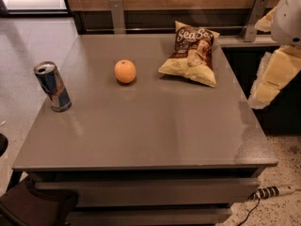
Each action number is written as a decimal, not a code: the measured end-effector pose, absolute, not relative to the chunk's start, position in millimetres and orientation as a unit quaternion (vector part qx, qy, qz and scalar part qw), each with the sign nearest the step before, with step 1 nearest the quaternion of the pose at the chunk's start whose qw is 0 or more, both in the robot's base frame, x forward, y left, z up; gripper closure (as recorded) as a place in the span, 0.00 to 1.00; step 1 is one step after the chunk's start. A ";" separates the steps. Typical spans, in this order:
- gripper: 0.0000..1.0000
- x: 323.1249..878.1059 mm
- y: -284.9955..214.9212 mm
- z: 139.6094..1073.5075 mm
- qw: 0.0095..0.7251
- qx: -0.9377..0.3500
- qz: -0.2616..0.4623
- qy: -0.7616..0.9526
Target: Move brown chip bag near redbull can
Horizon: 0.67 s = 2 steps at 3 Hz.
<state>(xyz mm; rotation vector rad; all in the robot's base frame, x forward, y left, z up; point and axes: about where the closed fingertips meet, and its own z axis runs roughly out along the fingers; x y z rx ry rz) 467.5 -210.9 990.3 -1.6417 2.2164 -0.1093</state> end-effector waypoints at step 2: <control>0.00 607.6 -176.8 1020.4 0.316 -0.450 0.031 0.835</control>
Offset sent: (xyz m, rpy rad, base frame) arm 0.2063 0.0463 0.0525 0.4858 -0.1534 -0.3430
